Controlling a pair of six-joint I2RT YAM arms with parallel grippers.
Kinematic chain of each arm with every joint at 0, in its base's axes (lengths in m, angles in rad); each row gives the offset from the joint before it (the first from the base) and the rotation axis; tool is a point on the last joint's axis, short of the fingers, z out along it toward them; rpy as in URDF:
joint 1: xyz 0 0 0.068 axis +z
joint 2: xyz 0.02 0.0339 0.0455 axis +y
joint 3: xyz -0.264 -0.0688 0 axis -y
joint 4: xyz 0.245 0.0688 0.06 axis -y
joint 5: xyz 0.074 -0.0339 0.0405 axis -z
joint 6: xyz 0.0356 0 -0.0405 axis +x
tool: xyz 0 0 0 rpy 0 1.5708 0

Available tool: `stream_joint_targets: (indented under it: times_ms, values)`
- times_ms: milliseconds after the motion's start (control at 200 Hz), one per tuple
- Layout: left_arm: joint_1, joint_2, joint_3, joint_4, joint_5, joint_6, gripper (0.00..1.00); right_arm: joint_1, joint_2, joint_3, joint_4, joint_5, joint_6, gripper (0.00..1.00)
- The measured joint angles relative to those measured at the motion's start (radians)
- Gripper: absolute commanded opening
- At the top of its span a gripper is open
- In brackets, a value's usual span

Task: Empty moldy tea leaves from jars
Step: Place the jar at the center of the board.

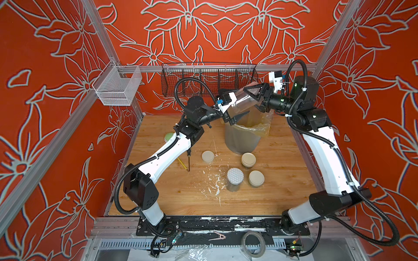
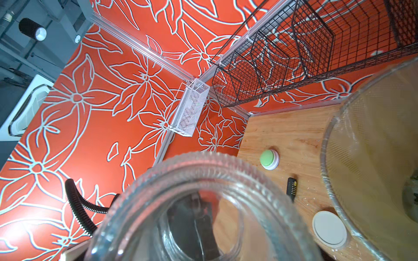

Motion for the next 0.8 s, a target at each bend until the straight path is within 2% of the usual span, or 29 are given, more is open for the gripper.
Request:
stream_joint_targets:
  times_ms: [55, 95, 255, 310, 395, 515, 706, 801]
  values:
    - [0.0, 0.0, 0.0, 0.009, -0.001, -0.001, 1.0, 0.0, 0.0, -0.008, 0.018, -0.007, 0.017, 0.0]
    - [0.0, 0.0, 0.0, 0.018, -0.002, -0.005, 0.96, 0.0, 0.0, -0.01, 0.022, -0.012, 0.024, 0.0]
    - [0.002, 0.0, 0.001, 0.046, -0.014, -0.023, 0.63, 0.0, -0.001, -0.027, 0.062, -0.033, 0.06, 0.0]
    - [0.003, 0.0, 0.003, 0.045, -0.02, -0.037, 0.55, -0.002, -0.001, -0.041, 0.087, -0.044, 0.078, 0.0]
    - [0.004, 0.002, 0.005, 0.035, -0.025, -0.046, 0.52, -0.003, -0.001, -0.058, 0.11, -0.05, 0.101, 0.0]
    - [0.007, 0.002, 0.023, -0.007, -0.029, -0.05, 0.51, -0.006, -0.001, -0.08, 0.145, -0.061, 0.137, 0.1]
    - [0.007, -0.005, 0.051, -0.068, -0.035, -0.05, 0.49, -0.006, 0.002, -0.087, 0.176, -0.075, 0.181, 0.11]
    - [0.008, -0.019, 0.051, -0.092, -0.041, -0.045, 0.39, 0.002, 0.006, -0.087, 0.188, -0.082, 0.194, 0.15]
